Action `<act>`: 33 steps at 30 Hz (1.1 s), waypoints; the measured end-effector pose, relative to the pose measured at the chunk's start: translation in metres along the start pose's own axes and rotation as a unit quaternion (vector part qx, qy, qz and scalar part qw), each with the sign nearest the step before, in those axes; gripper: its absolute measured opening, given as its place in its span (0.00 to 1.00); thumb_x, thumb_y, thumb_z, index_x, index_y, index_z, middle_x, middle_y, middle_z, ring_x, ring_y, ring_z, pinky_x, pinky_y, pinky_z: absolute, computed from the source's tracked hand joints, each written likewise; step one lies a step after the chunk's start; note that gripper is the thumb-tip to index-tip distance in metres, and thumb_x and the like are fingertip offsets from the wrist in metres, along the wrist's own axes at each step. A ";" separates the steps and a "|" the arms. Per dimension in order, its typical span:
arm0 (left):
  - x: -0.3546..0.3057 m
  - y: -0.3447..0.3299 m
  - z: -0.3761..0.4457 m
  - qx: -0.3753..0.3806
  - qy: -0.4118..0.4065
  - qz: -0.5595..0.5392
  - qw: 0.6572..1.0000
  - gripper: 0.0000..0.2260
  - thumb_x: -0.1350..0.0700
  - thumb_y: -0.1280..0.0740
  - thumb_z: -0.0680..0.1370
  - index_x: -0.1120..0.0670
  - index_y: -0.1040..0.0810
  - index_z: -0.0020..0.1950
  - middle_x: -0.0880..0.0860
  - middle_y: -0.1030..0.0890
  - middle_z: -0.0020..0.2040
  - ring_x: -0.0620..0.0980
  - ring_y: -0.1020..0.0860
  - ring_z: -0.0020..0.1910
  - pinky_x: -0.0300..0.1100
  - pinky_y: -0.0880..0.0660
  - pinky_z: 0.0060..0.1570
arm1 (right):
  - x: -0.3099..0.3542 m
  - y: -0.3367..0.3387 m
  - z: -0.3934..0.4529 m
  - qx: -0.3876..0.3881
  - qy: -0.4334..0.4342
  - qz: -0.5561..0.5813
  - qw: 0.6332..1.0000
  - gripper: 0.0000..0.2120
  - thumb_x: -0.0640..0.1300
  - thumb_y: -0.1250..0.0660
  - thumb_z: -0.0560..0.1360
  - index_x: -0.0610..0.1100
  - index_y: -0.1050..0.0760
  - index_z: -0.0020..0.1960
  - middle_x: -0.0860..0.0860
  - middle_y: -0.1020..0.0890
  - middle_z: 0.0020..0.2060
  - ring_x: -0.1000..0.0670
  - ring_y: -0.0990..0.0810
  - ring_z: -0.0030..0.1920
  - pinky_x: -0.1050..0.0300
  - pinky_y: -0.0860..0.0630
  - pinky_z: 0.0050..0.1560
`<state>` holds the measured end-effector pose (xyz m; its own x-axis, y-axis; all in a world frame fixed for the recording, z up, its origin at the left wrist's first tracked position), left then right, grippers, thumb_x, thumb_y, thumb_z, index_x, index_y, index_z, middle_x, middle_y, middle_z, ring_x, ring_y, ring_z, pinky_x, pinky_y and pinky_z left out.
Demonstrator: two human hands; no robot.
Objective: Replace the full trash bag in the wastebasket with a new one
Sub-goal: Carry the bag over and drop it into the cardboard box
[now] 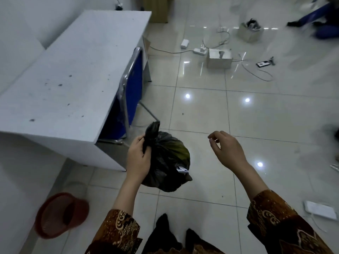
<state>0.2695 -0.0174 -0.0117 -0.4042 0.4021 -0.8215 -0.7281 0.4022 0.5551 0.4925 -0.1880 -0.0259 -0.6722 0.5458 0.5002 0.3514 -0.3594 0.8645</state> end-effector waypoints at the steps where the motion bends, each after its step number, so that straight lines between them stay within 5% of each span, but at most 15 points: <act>1: -0.007 -0.013 0.010 0.005 -0.003 -0.001 1.000 0.10 0.62 0.41 0.77 0.61 0.22 0.53 0.49 0.25 0.48 0.51 0.25 0.50 0.42 0.30 0.52 | -0.010 0.004 0.007 -0.002 -0.006 0.003 1.000 0.09 0.45 0.40 0.77 0.45 0.23 0.52 0.50 0.19 0.45 0.47 0.21 0.46 0.56 0.29 0.43; 6: -0.026 -0.064 0.083 0.031 -0.013 -0.014 0.999 0.09 0.64 0.41 0.78 0.61 0.22 0.53 0.50 0.24 0.47 0.48 0.26 0.48 0.33 0.32 0.50 | -0.048 0.015 0.069 -0.011 -0.025 0.010 1.000 0.08 0.46 0.39 0.77 0.46 0.23 0.53 0.50 0.19 0.45 0.48 0.21 0.46 0.53 0.26 0.47; 17: -0.043 -0.138 0.328 0.049 -0.005 -0.012 0.999 0.14 0.57 0.42 0.77 0.59 0.23 0.59 0.53 0.22 0.55 0.54 0.24 0.56 0.56 0.26 0.59 | -0.102 0.052 0.315 -0.028 -0.071 0.015 0.997 0.08 0.45 0.40 0.77 0.46 0.23 0.52 0.52 0.19 0.45 0.50 0.20 0.45 0.55 0.26 0.44; 25: -0.052 -0.194 0.502 0.024 0.001 0.011 1.000 0.12 0.64 0.41 0.78 0.60 0.22 0.58 0.52 0.23 0.56 0.45 0.26 0.53 0.34 0.31 0.55 | -0.146 0.047 0.491 0.005 -0.084 0.032 0.996 0.09 0.45 0.40 0.78 0.45 0.23 0.53 0.50 0.19 0.46 0.51 0.23 0.42 0.55 0.26 0.44; 33: -0.069 -0.253 0.682 -0.061 0.047 0.013 0.997 0.11 0.66 0.40 0.77 0.62 0.23 0.57 0.52 0.24 0.53 0.47 0.27 0.52 0.40 0.31 0.56 | -0.169 0.061 0.707 0.057 -0.043 0.075 0.995 0.09 0.45 0.40 0.78 0.46 0.23 0.53 0.51 0.19 0.46 0.51 0.22 0.42 0.55 0.25 0.45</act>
<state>0.8592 0.4147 -0.0069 -0.4695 0.3289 -0.8194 -0.7767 0.2875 0.5605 1.0877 0.2330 -0.0227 -0.5506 0.5562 0.6225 0.5192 -0.3557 0.7771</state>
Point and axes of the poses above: each hand's wrist, its own z-axis towards the middle knuckle, its own y-axis out of the back of the hand, x = y × z, the point moved 7 cm from there along z, towards the middle knuckle
